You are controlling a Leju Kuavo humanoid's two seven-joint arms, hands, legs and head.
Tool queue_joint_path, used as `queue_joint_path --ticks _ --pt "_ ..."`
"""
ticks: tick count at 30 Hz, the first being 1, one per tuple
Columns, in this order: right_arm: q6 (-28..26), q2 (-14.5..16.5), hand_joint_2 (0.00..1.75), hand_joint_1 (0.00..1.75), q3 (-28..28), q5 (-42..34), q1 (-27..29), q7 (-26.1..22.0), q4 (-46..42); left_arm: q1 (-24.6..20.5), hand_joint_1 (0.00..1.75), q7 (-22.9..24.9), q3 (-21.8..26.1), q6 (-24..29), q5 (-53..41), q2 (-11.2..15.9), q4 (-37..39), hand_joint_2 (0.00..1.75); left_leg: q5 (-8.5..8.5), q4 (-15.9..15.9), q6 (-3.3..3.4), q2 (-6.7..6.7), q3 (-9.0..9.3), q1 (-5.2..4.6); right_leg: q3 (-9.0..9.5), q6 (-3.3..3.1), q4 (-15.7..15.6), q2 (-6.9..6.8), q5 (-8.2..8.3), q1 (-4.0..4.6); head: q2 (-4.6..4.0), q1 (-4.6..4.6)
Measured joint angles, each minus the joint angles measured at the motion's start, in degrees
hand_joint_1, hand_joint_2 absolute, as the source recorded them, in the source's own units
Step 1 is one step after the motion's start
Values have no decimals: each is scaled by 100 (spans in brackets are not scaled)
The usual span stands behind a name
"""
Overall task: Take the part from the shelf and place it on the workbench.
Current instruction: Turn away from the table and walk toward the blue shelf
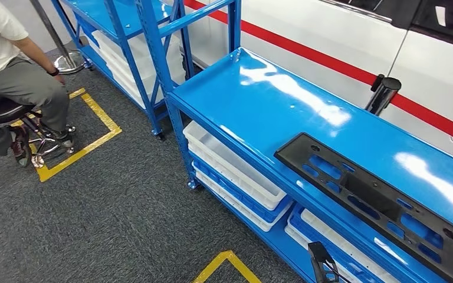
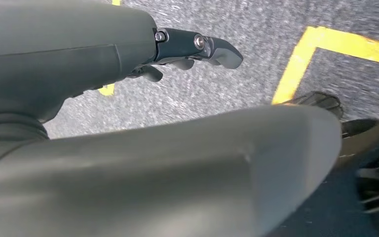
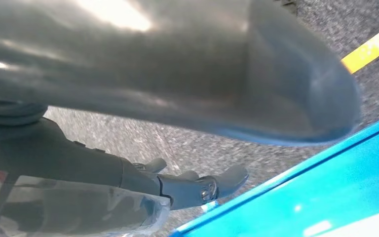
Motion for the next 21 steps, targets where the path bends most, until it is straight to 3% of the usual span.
queue_joint_path --ticks 2,4,6,8,10,12,13,14,15,16,17,19,21 --pt "3 18 0 0 -4 14 -9 1 -1 -2 0 7 35 -31 -8 0 0 0 337 -727 145 -255 348 -38 0 6 -1 145 24 21 0 9" --pt "7 39 0 0 -9 22 -16 2 -1 1 0 40 52 -60 -25 0 1 0 417 -1050 243 -391 499 -86 -24 45 -9 252 53 -5 0 12" --pt "13 41 0 0 -13 21 -6 1 0 12 0 73 75 -86 8 -15 1 0 447 -1124 290 -271 525 -119 -60 126 -45 354 97 -14 0 -2" --pt "15 36 0 0 -15 20 3 0 1 40 0 92 115 -106 74 -43 2 0 560 -1289 320 -132 574 -107 -177 155 85 181 45 17 0 8" --pt "13 23 0 0 -16 23 -8 0 1 96 0 101 171 -114 122 -71 3 0 652 -1403 331 32 582 -93 -492 103 675 -158 -246 17 0 38" --pt "10 8 0 0 -18 32 -8 1 0 159 0 113 214 -130 130 -86 4 0 670 -1410 331 200 542 -98 -840 101 1409 -297 -549 -16 0 55" --pt "10 2 0 0 -20 38 5 2 0 181 0 120 224 -142 122 -94 7 0 675 -1407 320 284 526 -97 -898 145 1569 -326 -594 -46 0 57" --pt "10 -4 0 0 -22 43 17 3 0 196 0 123 229 -154 115 -103 8 0 678 -1402 299 364 512 -92 -833 212 1499 -359 -553 -79 0 60" --pt "10 -11 0 0 -25 48 26 4 0 201 0 125 232 -165 109 -114 9 0 677 -1394 271 440 503 -86 -645 289 1202 -421 -446 -116 0 61" --pt "10 -19 0 0 -27 50 26 6 0 204 0 126 234 -172 103 -124 11 0 667 -1370 231 518 499 -82 -373 363 756 -553 -325 -150 0 62" --pt "12 -16 0 0 -28 53 13 8 0 205 0 126 236 -175 98 -127 9 0 643 -1339 179 587 491 -90 -134 397 367 -699 -232 -154 0 69" --pt "16 -11 0 0 -30 62 -9 14 -2 203 0 127 238 -178 88 -122 6 0 579 -1278 79 708 493 -114 98 353 -31 -850 -160 -139 0 64" --pt "20 -20 0 0 -34 70 -3 19 -4 195 0 128 241 -178 86 -117 4 0 538 -1260 15 830 520 -104 74 250 -25 -717 -150 -123 0 54"
